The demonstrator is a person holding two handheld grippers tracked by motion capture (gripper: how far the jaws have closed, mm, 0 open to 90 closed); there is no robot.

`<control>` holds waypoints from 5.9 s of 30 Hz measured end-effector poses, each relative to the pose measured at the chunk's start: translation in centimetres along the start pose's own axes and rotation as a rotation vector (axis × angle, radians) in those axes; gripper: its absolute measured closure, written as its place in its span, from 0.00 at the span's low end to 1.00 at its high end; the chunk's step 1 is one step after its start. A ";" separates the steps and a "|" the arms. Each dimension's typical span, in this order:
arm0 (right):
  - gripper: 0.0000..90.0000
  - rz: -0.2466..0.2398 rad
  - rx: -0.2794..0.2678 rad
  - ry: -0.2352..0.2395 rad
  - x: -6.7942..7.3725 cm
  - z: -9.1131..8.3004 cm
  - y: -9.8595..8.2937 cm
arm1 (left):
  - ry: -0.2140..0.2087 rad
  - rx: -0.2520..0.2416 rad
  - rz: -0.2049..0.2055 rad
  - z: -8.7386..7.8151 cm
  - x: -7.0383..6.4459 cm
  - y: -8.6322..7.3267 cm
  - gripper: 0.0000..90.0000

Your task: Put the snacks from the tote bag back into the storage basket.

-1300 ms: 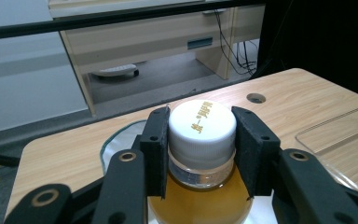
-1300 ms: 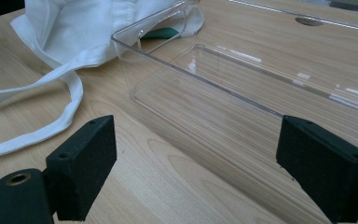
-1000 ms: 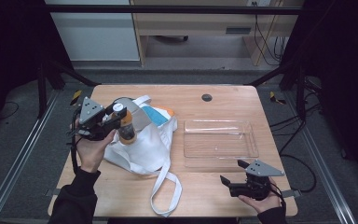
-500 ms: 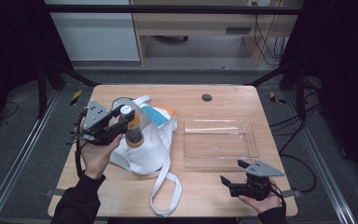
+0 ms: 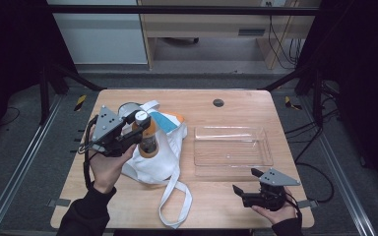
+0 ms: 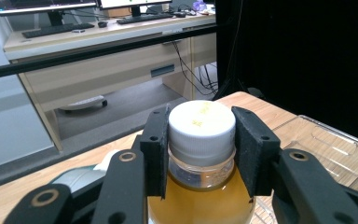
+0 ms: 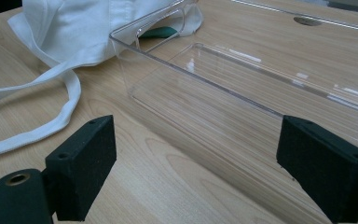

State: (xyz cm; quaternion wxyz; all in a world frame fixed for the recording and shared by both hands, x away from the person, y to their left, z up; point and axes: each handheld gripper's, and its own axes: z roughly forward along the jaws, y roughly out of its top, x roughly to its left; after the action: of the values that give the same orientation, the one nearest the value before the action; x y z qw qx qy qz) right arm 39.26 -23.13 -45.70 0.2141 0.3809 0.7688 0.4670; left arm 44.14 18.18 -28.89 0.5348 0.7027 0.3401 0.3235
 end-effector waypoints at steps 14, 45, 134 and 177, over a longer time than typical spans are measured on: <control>0.14 0.002 -0.005 0.002 0.0 -0.1 0.0 | -0.045 -0.027 -0.007 1.5 -2.1 1.6 0.66; 0.13 -0.001 -0.014 0.006 0.1 -0.2 -0.1 | -0.159 -0.029 -0.005 6.3 -7.5 2.1 0.66; 0.14 -0.018 -0.006 0.015 0.2 0.0 -0.1 | -0.274 0.137 0.018 13.2 -10.3 -5.8 0.66; 0.13 -0.016 -0.002 0.013 0.1 0.0 -0.1 | -0.283 0.132 0.011 13.4 -10.3 -7.2 0.61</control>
State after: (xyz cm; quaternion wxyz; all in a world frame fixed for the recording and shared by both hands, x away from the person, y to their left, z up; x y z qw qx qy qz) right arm 39.15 -23.04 -45.84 0.2132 0.3714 0.7728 0.4684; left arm 48.38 4.04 -39.74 0.5280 0.7769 0.2778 0.2010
